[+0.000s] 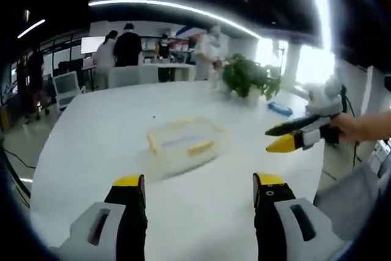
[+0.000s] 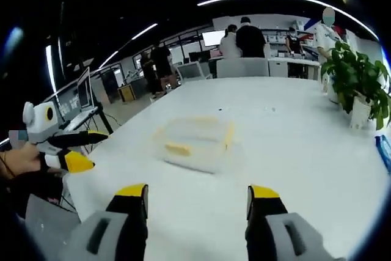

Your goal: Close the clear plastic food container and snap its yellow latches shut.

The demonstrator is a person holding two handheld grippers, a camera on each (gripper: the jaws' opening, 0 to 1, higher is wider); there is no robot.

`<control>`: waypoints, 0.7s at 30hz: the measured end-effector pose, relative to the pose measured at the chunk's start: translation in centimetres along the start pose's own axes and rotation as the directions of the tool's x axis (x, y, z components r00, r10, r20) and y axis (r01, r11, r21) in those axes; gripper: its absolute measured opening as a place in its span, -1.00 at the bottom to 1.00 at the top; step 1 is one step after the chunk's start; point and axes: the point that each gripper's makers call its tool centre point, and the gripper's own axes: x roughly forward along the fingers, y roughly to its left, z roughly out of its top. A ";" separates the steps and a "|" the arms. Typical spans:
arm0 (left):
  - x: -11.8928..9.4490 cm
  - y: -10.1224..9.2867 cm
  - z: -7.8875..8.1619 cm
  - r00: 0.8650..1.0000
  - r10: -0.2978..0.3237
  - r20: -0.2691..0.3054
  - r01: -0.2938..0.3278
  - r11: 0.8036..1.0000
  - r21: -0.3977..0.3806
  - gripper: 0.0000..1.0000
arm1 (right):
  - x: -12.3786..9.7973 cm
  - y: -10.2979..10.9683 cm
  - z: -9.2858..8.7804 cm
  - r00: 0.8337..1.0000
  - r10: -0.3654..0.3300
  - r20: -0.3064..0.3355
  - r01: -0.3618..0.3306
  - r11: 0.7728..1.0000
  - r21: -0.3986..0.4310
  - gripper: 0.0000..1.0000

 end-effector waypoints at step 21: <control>-2.5 0.0 -4.0 0.995 0.063 -0.079 -0.065 0.998 -0.021 0.47 | -3.8 1.8 -4.1 1.000 0.005 -0.031 -0.005 1.000 0.003 0.33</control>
